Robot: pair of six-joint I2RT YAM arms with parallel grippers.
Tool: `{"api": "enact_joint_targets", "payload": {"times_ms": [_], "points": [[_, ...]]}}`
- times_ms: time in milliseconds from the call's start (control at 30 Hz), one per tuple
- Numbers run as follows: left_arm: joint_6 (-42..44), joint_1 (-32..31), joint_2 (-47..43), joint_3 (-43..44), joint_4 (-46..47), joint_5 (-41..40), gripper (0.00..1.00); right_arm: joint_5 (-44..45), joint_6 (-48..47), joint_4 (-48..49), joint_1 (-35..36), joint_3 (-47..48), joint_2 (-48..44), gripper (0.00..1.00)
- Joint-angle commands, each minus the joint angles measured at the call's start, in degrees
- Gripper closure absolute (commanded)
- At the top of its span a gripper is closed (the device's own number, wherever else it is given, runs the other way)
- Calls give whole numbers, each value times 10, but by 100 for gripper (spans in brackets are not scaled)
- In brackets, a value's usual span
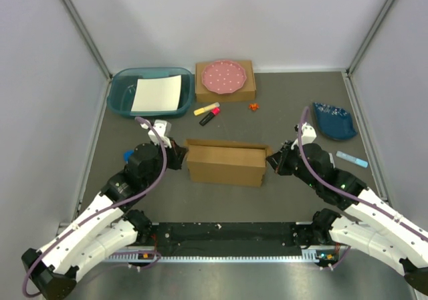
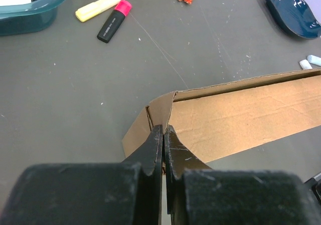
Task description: Fold the paper box
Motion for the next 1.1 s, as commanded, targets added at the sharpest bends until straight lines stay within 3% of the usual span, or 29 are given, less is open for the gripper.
{"api": "enact_joint_targets", "payload": {"times_ms": [0, 167, 367, 800, 1067], "points": [[-18, -39, 4, -30, 43, 0, 100, -12, -5, -84, 8, -24, 13, 100], [-23, -118, 12, -66, 74, -76, 100, -14, -4, -84, 8, -27, 11, 100], [-18, -165, 30, -73, 80, -145, 100, -17, -5, -84, 8, -32, 6, 100], [7, -170, -23, -104, 47, -220, 100, -11, -9, -89, 8, -28, -3, 100], [26, -170, -44, -132, 69, -204, 100, -6, -10, -89, 8, -30, -2, 100]]}}
